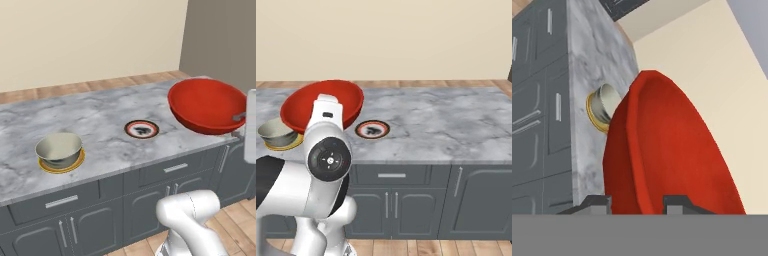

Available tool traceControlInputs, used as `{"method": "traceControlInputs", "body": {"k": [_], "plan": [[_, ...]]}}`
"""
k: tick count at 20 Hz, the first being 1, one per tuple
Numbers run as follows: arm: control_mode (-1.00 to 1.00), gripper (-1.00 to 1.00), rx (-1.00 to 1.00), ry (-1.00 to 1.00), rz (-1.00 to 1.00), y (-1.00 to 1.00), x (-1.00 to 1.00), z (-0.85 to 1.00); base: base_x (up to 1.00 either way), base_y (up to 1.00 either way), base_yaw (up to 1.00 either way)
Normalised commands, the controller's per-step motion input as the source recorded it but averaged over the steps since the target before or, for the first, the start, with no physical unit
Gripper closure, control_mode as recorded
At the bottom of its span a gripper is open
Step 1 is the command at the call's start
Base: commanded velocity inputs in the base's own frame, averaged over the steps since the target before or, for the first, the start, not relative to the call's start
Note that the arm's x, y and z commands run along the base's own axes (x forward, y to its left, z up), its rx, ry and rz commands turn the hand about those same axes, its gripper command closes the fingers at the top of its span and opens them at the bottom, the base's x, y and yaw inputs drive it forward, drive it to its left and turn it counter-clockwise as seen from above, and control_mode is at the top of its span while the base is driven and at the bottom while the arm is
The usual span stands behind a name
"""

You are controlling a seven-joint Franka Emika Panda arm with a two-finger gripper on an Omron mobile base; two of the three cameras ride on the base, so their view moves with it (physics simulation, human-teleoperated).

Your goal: Move the bowls from the cabinet to the plates on the dining table.

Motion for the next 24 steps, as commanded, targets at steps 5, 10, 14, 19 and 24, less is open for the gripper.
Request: {"method": "traceControlInputs", "body": {"k": [5, 10, 14, 19, 24], "plan": [[-1.0, 1.0, 0.0, 0.01, 0.0, 0.08, 0.18, -0.19, 0.0, 0.0, 0.0], [-1.0, 1.0, -0.02, 0.02, 0.0, 0.14, 0.23, -0.24, 0.0, 0.0, 0.0], [-1.0, 1.0, -0.02, 0.0, 0.01, 0.11, 0.27, -0.32, 0.0, 0.0, 0.0], [-1.0, 1.0, 0.0, -0.03, 0.02, 0.02, 0.25, -0.35, 0.0, 0.0, 0.0], [-1.0, 1.0, 0.0, -0.09, 0.04, 0.0, 0.21, -0.4, 0.0, 0.0, 0.0]]}}
